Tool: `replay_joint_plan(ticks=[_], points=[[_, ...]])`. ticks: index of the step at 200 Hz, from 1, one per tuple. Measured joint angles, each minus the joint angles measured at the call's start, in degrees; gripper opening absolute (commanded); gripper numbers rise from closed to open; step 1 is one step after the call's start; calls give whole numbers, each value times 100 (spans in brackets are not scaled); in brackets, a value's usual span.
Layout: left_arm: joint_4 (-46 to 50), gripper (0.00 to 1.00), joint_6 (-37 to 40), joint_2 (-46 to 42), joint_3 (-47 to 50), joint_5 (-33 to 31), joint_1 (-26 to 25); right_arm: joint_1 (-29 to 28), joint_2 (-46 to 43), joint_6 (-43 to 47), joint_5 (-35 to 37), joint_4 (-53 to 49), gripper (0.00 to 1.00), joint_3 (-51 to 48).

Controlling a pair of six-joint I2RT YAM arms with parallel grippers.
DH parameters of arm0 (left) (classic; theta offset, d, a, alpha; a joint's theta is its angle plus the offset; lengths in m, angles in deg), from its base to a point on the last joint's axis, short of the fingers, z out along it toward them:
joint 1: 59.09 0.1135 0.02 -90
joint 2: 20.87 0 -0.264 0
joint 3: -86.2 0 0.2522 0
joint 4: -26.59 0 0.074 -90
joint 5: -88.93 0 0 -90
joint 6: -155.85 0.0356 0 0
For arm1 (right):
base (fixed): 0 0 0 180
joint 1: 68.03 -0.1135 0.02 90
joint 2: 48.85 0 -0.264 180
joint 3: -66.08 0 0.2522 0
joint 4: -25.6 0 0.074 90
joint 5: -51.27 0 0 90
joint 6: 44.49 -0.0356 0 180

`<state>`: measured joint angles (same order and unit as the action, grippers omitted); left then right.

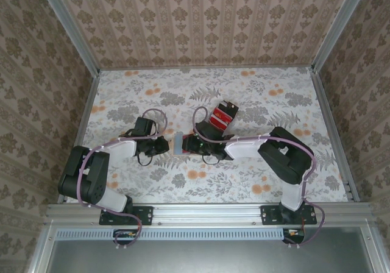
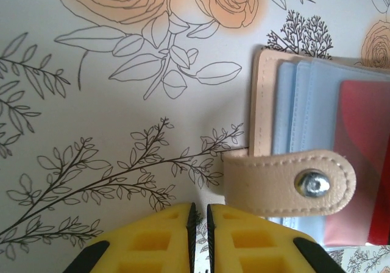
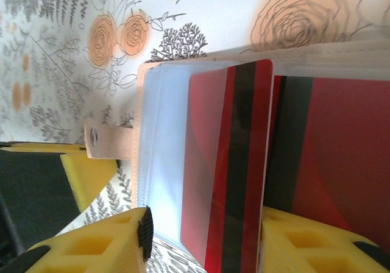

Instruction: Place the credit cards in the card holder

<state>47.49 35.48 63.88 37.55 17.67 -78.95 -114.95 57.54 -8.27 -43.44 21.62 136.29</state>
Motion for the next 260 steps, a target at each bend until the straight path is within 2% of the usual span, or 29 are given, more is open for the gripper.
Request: replay_joint_plan(ticks=[11,37,55,108,165,260], points=[[0,16,0,0,0,2,0,59,-55,212,-2,-334,42,136],[0,16,0,0,0,4,0,186,-179,702,-17,-1025,18,396],[-7,16,0,4,0,4,-2,232,-186,962,-9,-1434,10,619],[-4,16,0,81,-50,20,-11,306,28,1462,-50,-1967,9,1139],[-7,16,-2,122,-87,9,-48,306,625,1596,-271,-2159,9,1394],[-28,16,-7,229,-164,2,-107,175,988,1657,-494,-2267,10,1884]])
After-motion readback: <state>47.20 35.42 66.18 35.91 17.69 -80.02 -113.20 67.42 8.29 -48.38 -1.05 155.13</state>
